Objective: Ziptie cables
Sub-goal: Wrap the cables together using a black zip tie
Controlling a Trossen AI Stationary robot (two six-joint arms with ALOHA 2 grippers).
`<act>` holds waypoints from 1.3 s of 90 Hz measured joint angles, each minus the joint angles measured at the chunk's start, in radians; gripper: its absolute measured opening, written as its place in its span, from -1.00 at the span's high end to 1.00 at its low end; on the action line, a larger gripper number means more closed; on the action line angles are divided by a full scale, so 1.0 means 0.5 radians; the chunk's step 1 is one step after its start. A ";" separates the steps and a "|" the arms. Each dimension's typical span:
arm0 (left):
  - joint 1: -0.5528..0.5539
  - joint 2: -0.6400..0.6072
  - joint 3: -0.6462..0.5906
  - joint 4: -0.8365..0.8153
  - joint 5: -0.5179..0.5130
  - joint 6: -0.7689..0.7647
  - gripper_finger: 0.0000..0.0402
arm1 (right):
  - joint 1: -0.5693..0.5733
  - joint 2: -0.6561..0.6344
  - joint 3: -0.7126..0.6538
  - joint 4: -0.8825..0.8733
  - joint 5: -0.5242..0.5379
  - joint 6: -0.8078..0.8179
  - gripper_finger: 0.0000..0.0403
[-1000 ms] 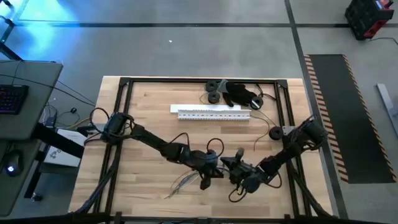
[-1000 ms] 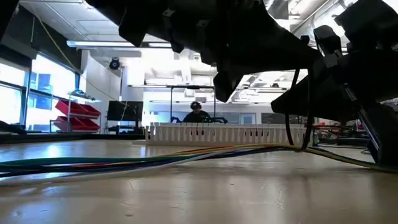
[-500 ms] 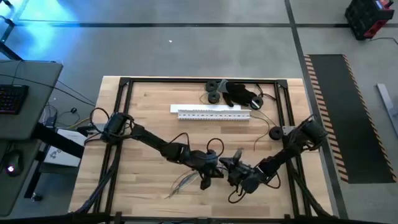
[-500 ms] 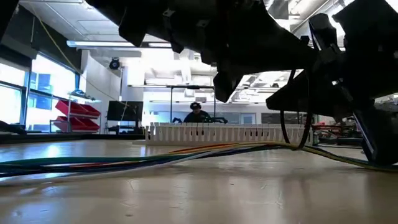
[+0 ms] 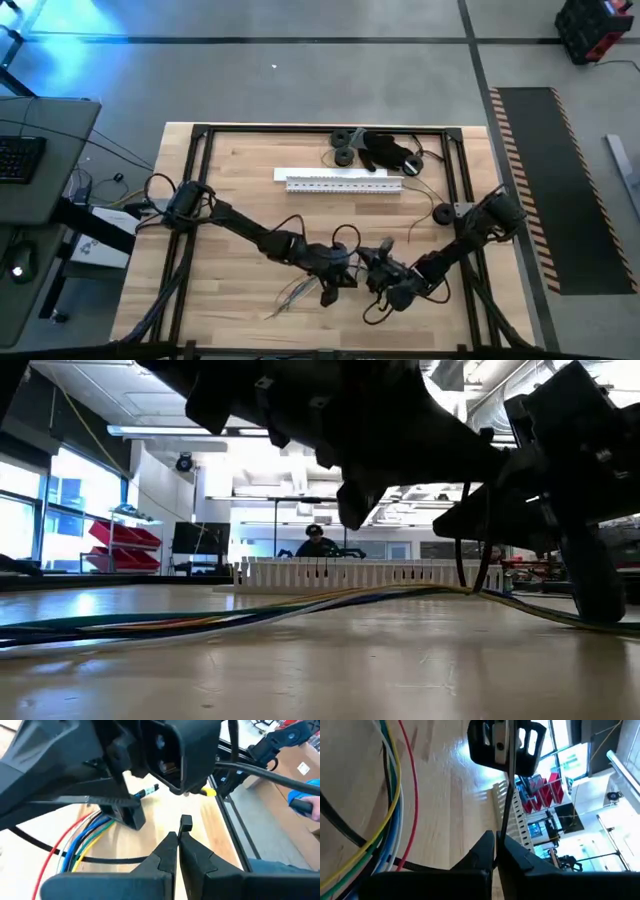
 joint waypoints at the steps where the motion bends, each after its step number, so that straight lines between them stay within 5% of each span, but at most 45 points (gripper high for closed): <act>1: 0.000 0.000 0.000 0.004 0.000 0.000 1.00 | 0.000 0.000 0.000 0.000 0.000 0.000 1.00; 117: 0.009 0.000 0.000 0.018 0.003 0.000 1.00 | 0.069 -0.001 0.004 0.297 -0.051 -0.461 1.00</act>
